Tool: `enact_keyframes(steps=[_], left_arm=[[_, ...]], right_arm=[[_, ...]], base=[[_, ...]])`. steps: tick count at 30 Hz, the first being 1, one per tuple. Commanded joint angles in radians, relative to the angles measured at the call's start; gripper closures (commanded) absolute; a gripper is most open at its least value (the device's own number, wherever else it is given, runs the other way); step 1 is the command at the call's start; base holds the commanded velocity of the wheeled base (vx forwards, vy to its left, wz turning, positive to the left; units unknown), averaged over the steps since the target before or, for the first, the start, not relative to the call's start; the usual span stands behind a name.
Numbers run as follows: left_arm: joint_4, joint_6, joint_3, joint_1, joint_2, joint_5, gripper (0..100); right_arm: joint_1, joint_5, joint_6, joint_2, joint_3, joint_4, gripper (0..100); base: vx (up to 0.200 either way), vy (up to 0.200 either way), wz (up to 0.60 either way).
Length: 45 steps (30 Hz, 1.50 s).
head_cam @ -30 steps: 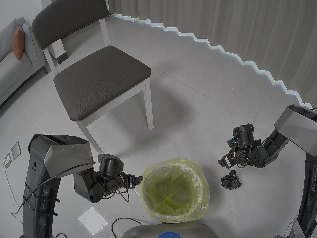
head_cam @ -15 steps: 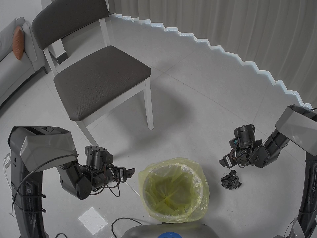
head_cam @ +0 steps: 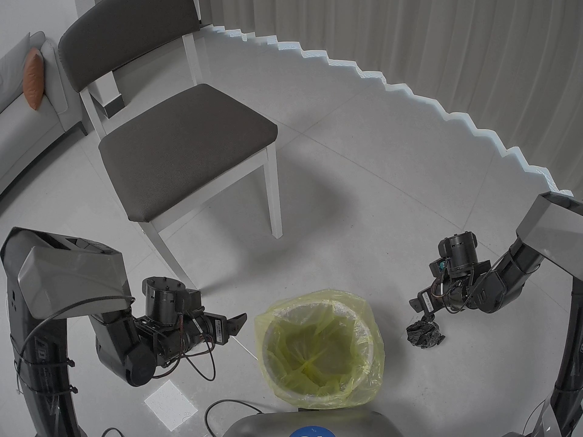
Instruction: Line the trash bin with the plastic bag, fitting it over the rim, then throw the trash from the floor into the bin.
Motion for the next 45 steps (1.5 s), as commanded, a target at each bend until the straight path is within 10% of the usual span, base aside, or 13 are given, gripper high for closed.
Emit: enact_keyframes(steps=[1, 22, 45], left_arm=[[-0.016, 0.000, 0.055, -0.016, -0.058, -0.008, 0], [-0.088, -0.003, 0.061, -0.033, -0.044, -0.024, 0], [-0.090, -0.007, 0.053, -0.034, -0.019, -0.023, 0]], right_arm=[[-0.001, -0.003, 0.016, -0.047, 0.019, 0.000, 0], [-0.056, 0.004, 0.027, -0.016, -0.004, 0.001, 0], [-0.076, 0.006, 0.007, 0.254, -0.421, 0.194, 0]], base=[[0.000, 0.000, 0.00], [-0.057, 0.000, 0.00], [0.000, 0.000, 0.00]])
